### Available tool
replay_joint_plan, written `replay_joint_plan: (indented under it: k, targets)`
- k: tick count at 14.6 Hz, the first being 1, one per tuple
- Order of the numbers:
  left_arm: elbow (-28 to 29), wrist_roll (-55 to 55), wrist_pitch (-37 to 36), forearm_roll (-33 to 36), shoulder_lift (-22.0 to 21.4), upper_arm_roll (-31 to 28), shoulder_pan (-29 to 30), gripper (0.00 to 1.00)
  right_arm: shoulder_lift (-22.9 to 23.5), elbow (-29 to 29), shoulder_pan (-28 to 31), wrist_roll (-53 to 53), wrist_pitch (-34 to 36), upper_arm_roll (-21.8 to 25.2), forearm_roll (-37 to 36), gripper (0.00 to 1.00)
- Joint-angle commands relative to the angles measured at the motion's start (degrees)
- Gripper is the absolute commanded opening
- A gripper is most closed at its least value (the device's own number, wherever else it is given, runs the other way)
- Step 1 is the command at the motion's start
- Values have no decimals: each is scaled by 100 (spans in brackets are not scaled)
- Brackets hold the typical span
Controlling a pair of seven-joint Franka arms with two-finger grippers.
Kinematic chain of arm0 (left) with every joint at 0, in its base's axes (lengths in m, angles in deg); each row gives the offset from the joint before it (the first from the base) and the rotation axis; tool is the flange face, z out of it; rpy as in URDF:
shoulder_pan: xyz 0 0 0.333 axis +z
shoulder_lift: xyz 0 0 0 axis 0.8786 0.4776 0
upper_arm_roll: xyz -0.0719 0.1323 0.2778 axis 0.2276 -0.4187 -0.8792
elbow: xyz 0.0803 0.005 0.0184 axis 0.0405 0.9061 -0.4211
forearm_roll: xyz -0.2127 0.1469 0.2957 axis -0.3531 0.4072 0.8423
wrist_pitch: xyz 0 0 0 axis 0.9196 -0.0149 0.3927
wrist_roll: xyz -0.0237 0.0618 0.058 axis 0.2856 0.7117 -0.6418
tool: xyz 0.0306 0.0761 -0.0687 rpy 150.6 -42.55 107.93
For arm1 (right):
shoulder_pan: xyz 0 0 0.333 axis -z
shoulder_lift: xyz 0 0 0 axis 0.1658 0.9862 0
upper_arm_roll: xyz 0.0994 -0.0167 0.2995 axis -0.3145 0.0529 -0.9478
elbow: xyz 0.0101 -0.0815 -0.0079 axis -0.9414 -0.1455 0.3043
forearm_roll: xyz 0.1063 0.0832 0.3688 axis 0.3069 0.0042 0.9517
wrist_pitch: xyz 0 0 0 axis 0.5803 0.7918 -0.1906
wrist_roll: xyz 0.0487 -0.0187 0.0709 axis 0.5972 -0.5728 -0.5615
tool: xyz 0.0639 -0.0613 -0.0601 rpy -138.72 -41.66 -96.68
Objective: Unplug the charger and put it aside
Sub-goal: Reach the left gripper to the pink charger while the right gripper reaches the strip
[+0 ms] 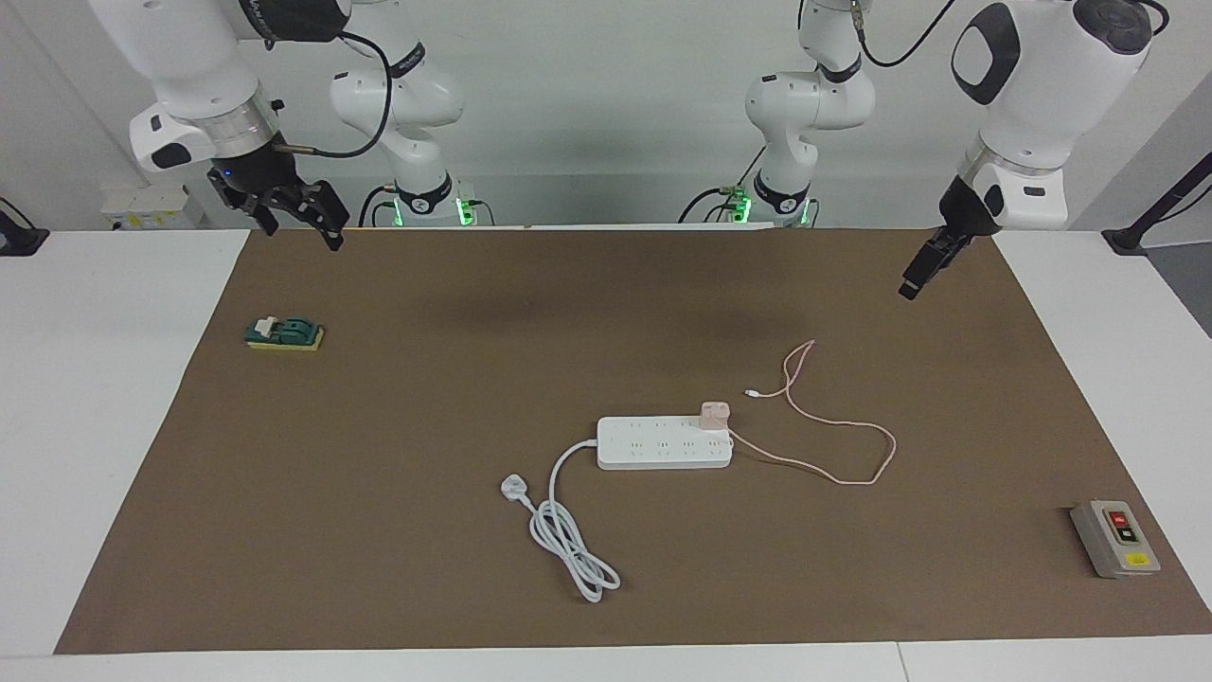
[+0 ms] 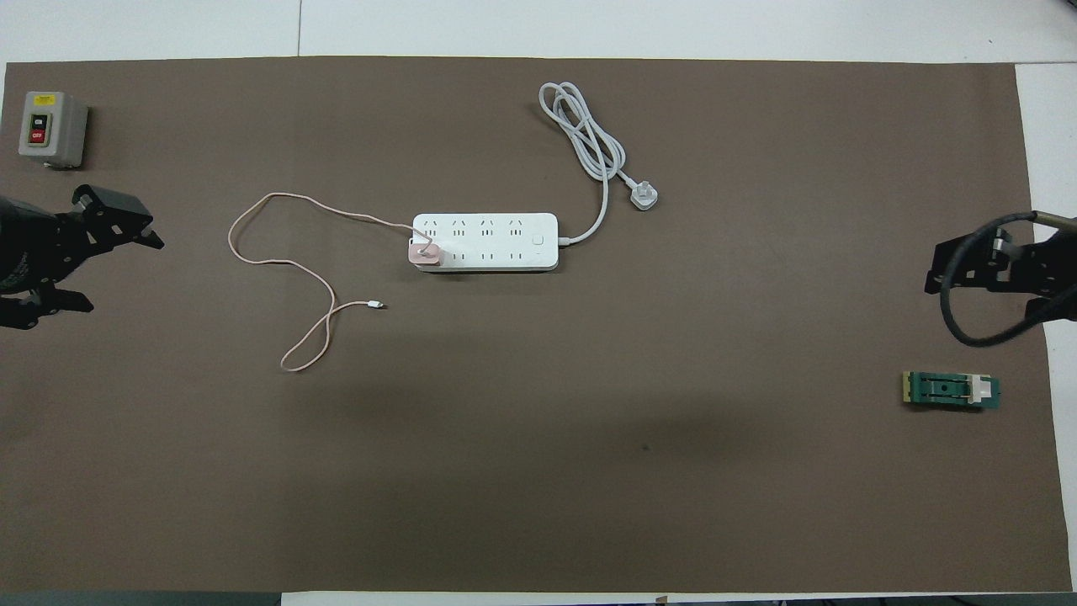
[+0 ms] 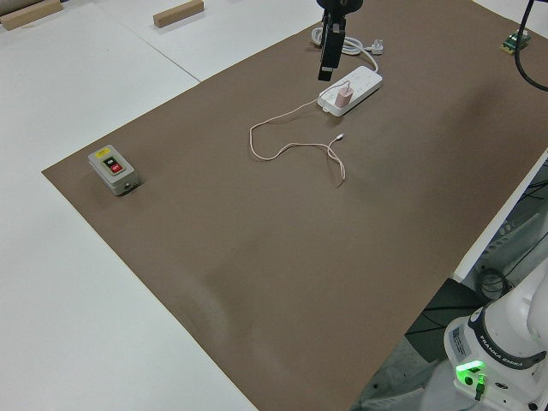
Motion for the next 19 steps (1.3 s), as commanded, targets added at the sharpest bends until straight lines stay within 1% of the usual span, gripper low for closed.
replay_joint_plan:
  k: [1,3,5,8,10,12,14,16,18,19]
  targets:
    - [763,-1718,727,73,-252,-42,-303,100,81,-144,-176,1079,-264,-40,200,100]
    - [808,-2423,843,73,-103,-42,-400,100,238,-170,-343,1886,-396,-40,409,100]
    - [747,-3274,1000,64,353,-42,-627,100,458,-161,-501,2730,-607,-40,656,100]
    - [755,-4277,1483,38,801,-42,-882,100,844,-161,-861,4040,-1125,-40,902,100]
    - [861,-4840,1879,29,952,-42,-1023,100,1099,-161,-1020,4691,-1503,-40,1157,100]
    - [861,-5193,2055,29,1215,-42,-1147,100,1372,-161,-1230,5368,-1889,-40,1350,100]
    - [887,-5509,2477,29,1356,-42,-1226,100,1600,-161,-1293,5922,-2259,-40,1692,100]
    - [879,-5686,2609,20,1558,-42,-1340,100,1811,-161,-1450,6362,-2636,-40,2018,100]
    - [914,-5835,2873,20,1708,-42,-1384,100,2075,-153,-1678,6731,-2953,-40,2037,100]
    - [818,-5906,2856,20,1917,-42,-1498,100,2233,-144,-1767,6994,-3250,-40,2046,100]
